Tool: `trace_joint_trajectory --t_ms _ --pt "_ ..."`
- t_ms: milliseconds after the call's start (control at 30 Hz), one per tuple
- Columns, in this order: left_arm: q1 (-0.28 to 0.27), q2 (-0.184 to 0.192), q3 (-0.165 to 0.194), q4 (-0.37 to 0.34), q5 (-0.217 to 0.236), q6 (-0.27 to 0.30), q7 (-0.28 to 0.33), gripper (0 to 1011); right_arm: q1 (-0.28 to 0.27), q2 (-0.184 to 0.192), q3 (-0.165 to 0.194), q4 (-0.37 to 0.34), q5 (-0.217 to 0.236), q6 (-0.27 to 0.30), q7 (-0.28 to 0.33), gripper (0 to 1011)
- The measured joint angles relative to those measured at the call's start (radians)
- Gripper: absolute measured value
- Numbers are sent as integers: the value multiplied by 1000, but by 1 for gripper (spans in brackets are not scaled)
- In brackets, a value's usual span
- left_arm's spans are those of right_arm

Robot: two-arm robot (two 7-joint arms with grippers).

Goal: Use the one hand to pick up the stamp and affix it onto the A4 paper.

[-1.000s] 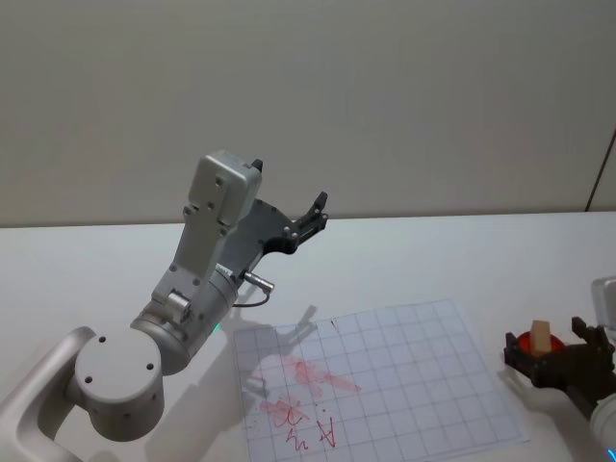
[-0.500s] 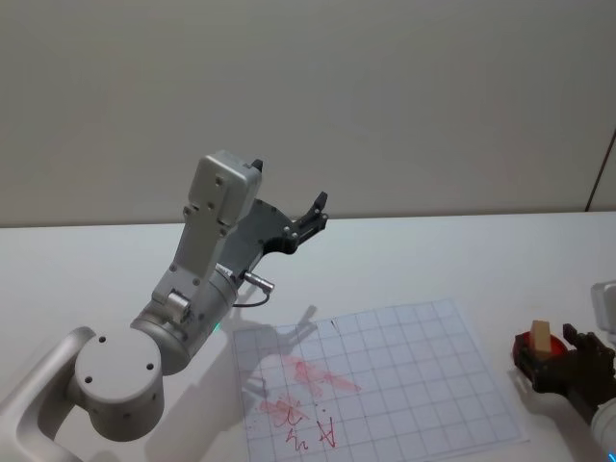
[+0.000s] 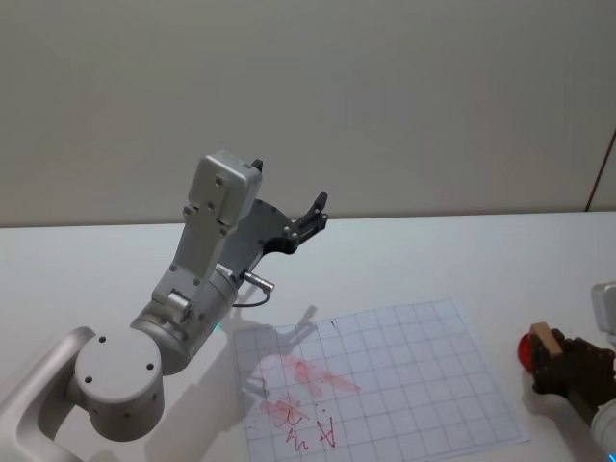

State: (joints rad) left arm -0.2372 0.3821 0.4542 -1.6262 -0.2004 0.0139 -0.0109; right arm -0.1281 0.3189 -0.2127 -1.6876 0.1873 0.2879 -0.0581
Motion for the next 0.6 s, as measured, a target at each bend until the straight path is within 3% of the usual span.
trace_joint_trajectory --t_ms 267,600 --pt "0 0 0 0 0 0 0 1001 2 0 2 -1 -5 -6 3 219" --pt "0 0 0 0 0 0 0 1001 19 4 10 -20 -32 -65 31 219"
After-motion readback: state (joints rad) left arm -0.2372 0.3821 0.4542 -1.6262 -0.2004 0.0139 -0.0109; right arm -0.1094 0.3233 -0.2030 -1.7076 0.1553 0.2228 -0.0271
